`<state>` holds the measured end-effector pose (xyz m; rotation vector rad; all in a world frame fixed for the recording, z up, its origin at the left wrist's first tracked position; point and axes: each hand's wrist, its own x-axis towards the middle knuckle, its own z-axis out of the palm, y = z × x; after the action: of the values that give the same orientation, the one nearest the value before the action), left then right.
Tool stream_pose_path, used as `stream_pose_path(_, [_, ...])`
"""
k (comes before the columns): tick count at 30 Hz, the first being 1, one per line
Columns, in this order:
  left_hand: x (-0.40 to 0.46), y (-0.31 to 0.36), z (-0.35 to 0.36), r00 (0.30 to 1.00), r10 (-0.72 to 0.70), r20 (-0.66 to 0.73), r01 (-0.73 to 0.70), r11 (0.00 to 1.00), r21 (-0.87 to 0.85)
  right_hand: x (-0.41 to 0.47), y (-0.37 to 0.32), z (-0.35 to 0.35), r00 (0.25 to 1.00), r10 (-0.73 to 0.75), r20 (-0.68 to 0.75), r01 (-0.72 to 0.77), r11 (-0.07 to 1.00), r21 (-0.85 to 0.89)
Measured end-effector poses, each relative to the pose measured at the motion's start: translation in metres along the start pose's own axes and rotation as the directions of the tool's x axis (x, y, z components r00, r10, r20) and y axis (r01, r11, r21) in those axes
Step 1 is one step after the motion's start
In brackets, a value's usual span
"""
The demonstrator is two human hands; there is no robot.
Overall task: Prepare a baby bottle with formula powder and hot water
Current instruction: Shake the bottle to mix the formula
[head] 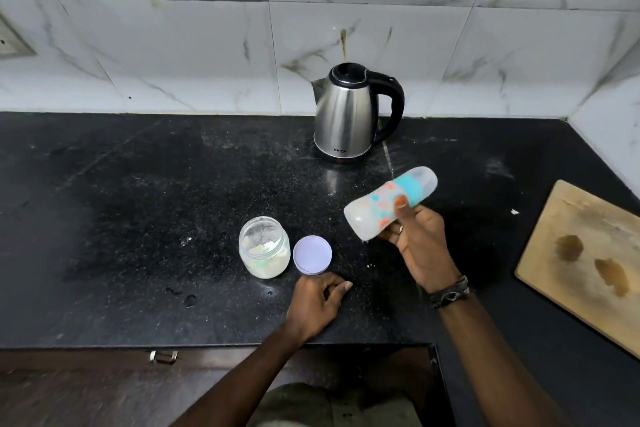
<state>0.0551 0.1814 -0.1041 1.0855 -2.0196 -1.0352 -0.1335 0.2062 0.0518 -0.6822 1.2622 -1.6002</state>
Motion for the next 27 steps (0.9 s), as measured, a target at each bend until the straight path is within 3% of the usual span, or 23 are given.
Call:
stream_pose_path(3, [-0.0008, 0.0009, 0.0016, 1.0, -0.002, -0.002, 0.002, 1.0, 0.0, 0.0033, 0.0038, -0.001, 0.999, -0.001, 0.053, 0.01, 0.985, -0.17])
stream_pose_path(7, [-0.003, 0.0005, 0.002, 1.0, 0.011, -0.022, -0.011, 1.0, 0.0, 0.0006, 0.0035, -0.0048, 1.0, -0.021, -0.007, 0.021, 0.999, 0.041])
stream_pose_path(11, [-0.0026, -0.0003, 0.0033, 1.0, 0.015, -0.026, -0.016, 1.0, -0.008, 0.0056, 0.0051, -0.005, 0.999, 0.014, 0.038, -0.008, 0.99, -0.138])
stream_pose_path(15, [-0.0014, -0.0009, 0.0037, 0.999, 0.012, -0.031, -0.012, 1.0, -0.004, 0.0032, 0.0019, -0.0063, 0.999, -0.05, -0.003, 0.05, 0.998, -0.024])
stream_pose_path(19, [-0.0041, -0.0022, 0.0053, 0.999, 0.005, -0.041, -0.006, 1.0, -0.004, 0.004, 0.0037, -0.0064, 0.998, -0.029, 0.064, 0.041, 0.981, -0.188])
stream_pose_path(21, [-0.0069, -0.0032, 0.0048, 0.999, 0.006, -0.051, -0.006, 1.0, -0.003, 0.0, 0.0068, -0.0072, 0.994, -0.039, 0.098, 0.051, 0.991, -0.122])
stream_pose_path(23, [-0.0042, -0.0016, 0.0036, 0.999, 0.016, -0.05, -0.017, 1.0, -0.004, 0.0004, 0.002, -0.0042, 0.998, -0.061, 0.034, 0.062, 0.997, -0.035])
stream_pose_path(27, [-0.007, -0.0007, 0.0062, 0.999, 0.003, -0.042, -0.004, 1.0, -0.017, 0.0057, 0.0044, -0.0045, 0.994, -0.051, 0.099, 0.074, 0.966, -0.246])
